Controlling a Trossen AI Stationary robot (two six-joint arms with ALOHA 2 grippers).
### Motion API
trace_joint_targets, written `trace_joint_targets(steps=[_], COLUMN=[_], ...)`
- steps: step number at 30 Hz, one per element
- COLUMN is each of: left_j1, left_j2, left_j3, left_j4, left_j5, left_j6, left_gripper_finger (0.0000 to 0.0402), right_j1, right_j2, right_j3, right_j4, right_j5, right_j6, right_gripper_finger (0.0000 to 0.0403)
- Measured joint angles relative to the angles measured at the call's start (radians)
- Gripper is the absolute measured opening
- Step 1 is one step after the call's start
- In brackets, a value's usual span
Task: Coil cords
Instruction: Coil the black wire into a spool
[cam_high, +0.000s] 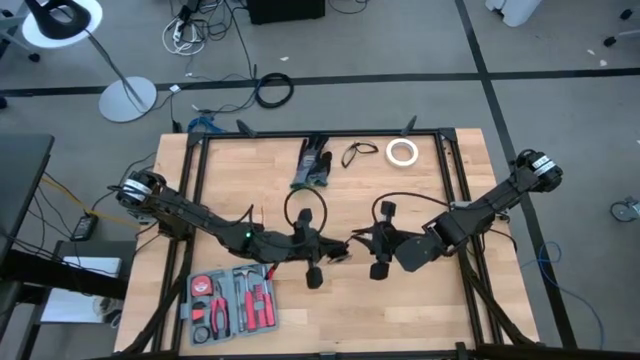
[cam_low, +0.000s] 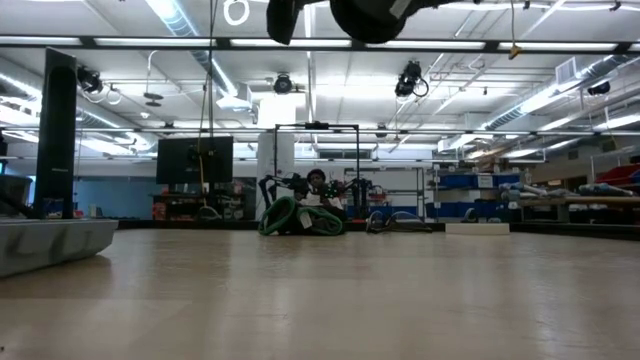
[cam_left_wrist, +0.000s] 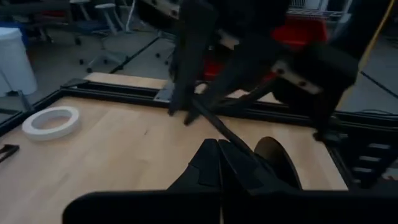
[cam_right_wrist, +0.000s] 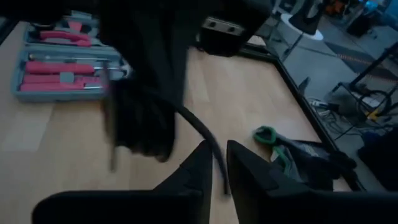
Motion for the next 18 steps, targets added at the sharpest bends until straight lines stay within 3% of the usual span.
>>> trace_joint_targets(steps=[3,8,18], left_j1=[0.0,-0.001,0.001], left_j2=[0.0,0.0,0.0], left_j3=[0.0,0.025,0.104], left_j4=[-0.015,-0.036,-0.169], left_j5=[-0.012,-0.035,-0.051], left_j6=[-0.007,-0.003,0.003], left_gripper_finger=[0.0,0.0,0.0], right_j1=[0.002,0.002,0.004], right_j2=[0.0,0.0,0.002], right_j3=[0.0,0.0,0.0], right_j4=[-0.032,-0.042,-0.115], right_j5=[-0.004,-0.016,-0.026], right_j6=[0.033,0.044,0.129], right_gripper_finger=[0.0045,0.0005,0.0001])
